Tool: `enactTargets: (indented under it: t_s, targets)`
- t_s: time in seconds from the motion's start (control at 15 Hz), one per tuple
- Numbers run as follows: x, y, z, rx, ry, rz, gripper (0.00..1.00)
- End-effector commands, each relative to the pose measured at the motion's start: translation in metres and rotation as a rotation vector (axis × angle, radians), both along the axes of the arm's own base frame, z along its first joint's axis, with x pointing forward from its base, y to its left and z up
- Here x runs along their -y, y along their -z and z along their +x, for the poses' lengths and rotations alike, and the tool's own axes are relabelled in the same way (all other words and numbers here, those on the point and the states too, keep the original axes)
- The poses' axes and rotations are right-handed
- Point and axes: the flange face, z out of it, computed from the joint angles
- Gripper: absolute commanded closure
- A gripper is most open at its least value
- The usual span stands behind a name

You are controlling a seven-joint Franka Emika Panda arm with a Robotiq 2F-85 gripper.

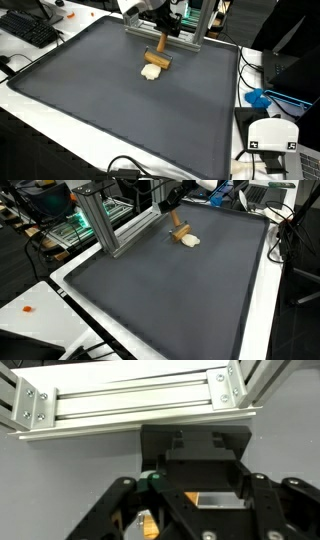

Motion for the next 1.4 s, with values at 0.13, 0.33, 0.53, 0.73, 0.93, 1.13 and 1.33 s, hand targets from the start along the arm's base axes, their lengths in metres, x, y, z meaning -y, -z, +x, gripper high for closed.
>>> enactTargets:
  t_s: [0.13, 0.33, 0.53, 0.73, 0.93, 1.13, 1.33]
  targets:
    - [0.002, 0.0, 0.015, 0.028, 0.021, 0.023, 0.65]
    - [0.004, 0.003, 0.019, 0.036, 0.027, 0.022, 0.65]
    - [0.006, 0.005, 0.024, 0.046, 0.035, 0.024, 0.65]
    - [0.007, 0.005, 0.029, 0.05, 0.04, 0.026, 0.65]
    - [0.008, 0.007, 0.034, 0.055, 0.047, 0.028, 0.65]
    - [0.008, 0.008, 0.037, 0.057, 0.051, 0.03, 0.65]
    - [0.009, 0.01, 0.041, 0.068, 0.055, 0.029, 0.65]
